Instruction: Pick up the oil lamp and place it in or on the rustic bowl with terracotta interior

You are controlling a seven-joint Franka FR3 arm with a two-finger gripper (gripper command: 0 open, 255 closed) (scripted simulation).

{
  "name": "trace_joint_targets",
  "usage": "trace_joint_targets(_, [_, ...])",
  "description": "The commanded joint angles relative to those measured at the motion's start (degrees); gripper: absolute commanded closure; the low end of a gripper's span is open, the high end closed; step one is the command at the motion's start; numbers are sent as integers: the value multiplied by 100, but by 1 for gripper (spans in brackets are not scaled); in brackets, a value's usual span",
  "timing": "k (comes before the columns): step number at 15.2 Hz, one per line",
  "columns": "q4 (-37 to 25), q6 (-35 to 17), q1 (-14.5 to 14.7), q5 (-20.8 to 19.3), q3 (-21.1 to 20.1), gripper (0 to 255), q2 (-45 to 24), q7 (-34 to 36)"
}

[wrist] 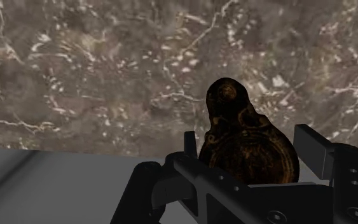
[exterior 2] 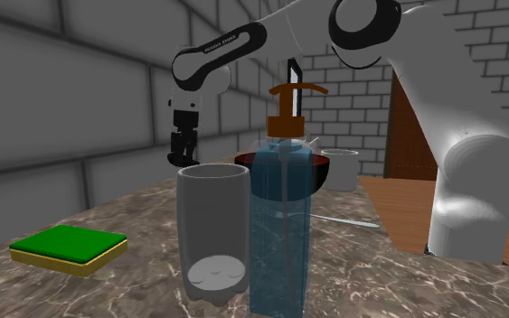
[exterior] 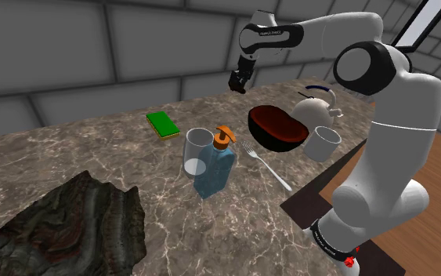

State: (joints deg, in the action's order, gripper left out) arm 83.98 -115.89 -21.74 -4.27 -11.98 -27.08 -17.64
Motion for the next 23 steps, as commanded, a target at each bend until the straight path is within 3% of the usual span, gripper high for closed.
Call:
trace_joint_targets(1, [-152,160,4,5,-3,255,7,-6])
trace_joint_targets(23, [-1994,1911,111,1,-26,255,-80,-13])
